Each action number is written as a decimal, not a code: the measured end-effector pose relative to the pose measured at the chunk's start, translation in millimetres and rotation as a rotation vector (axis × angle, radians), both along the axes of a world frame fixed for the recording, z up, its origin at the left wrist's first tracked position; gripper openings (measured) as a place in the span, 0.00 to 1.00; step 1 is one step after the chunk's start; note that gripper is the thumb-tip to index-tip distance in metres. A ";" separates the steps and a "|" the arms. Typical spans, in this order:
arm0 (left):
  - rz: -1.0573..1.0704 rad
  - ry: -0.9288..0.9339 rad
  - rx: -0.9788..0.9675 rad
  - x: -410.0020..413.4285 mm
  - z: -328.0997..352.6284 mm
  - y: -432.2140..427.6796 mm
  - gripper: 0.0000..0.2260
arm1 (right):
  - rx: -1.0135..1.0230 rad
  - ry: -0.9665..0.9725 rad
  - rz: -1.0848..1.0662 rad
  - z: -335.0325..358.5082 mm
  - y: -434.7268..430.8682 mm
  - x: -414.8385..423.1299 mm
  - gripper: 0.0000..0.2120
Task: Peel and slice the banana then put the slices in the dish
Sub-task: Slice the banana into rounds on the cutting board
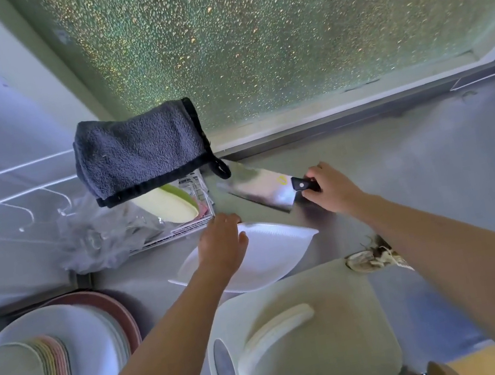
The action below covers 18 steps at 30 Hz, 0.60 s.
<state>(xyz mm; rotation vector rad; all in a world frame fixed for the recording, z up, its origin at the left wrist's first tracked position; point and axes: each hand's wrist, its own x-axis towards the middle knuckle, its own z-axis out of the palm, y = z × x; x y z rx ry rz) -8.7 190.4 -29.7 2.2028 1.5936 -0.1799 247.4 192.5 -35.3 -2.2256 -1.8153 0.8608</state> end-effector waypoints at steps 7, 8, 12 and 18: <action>-0.035 -0.082 0.091 -5.3 13.1 -23.7 0.21 | 0.028 0.330 -0.537 29.3 -69.1 -2.2 0.07; -0.046 -0.090 0.117 -7.2 15.2 -29.4 0.20 | 0.049 0.405 -0.585 34.3 -79.1 -6.5 0.08; -0.053 -0.174 0.187 -18.9 22.3 -62.0 0.17 | 0.116 0.627 -0.655 50.7 -121.7 -25.7 0.12; -0.086 -0.263 0.039 -35.8 15.2 -125.1 0.13 | 0.077 0.663 -0.609 54.9 -173.8 -40.8 0.05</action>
